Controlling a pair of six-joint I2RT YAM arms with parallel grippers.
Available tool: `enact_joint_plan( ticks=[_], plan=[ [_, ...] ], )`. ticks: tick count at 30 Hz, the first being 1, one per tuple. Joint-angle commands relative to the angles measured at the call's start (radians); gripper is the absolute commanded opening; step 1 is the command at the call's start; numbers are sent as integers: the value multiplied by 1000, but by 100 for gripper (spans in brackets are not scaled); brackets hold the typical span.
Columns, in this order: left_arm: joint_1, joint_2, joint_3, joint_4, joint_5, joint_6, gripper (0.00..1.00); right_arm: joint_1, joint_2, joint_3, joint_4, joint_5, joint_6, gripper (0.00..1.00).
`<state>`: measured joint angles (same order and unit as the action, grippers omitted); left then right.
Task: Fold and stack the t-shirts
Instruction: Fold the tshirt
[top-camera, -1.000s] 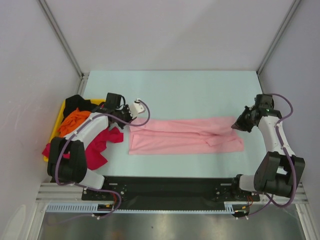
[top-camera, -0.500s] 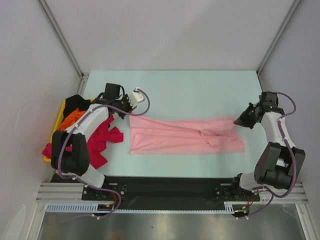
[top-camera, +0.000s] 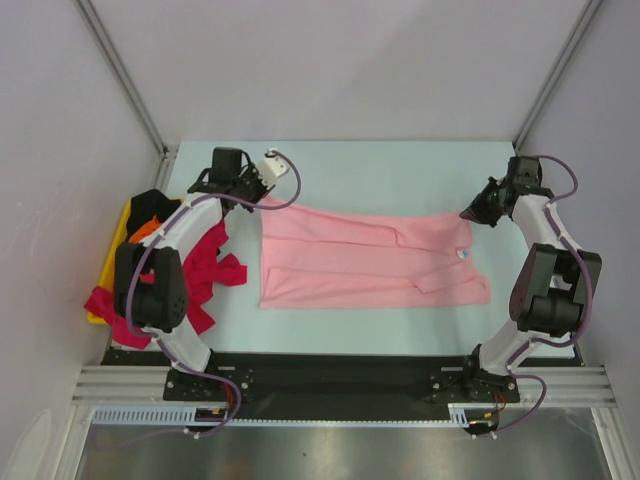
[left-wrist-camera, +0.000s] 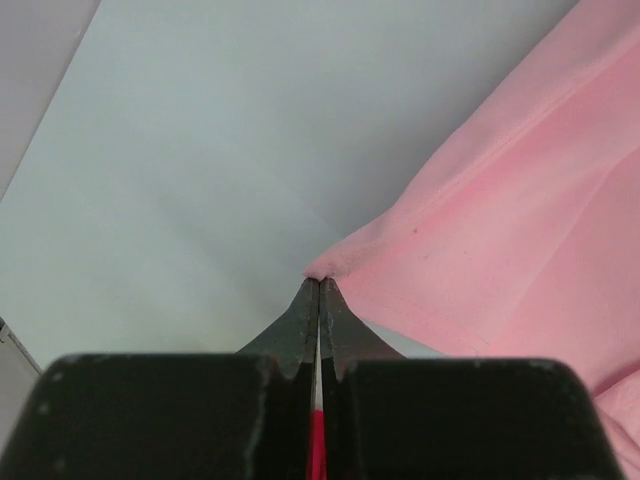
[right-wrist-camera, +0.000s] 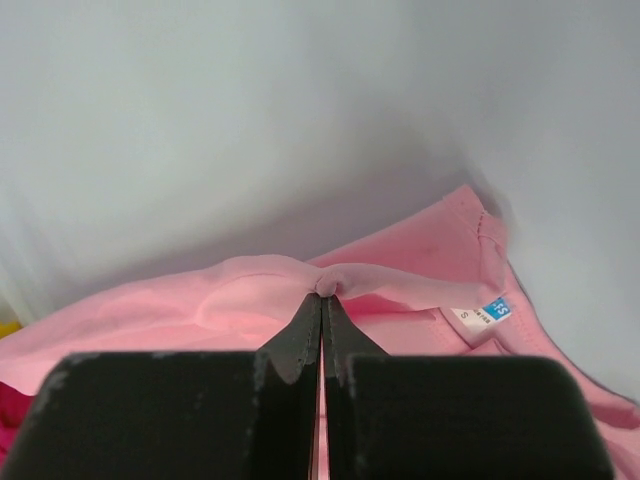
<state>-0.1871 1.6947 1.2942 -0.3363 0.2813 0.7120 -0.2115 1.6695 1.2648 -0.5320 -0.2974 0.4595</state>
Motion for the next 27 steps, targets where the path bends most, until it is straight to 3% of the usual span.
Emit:
enact_joint_plan(
  ticks=[1, 7, 16, 27],
  plan=[
    [12, -23, 16, 51, 7, -25, 0, -5, -45, -11, 23, 18, -7, 0],
    [37, 42, 140, 40, 6, -51, 0, -17, 27, 88, 23, -6, -5, 0],
    [37, -13, -2, 46, 45, 12, 0, 0, 35, 78, 38, -29, -8, 0],
    [34, -216, -280, -99, 122, 217, 0, -51, -258, -292, 3, -16, -15, 0]
  ],
)
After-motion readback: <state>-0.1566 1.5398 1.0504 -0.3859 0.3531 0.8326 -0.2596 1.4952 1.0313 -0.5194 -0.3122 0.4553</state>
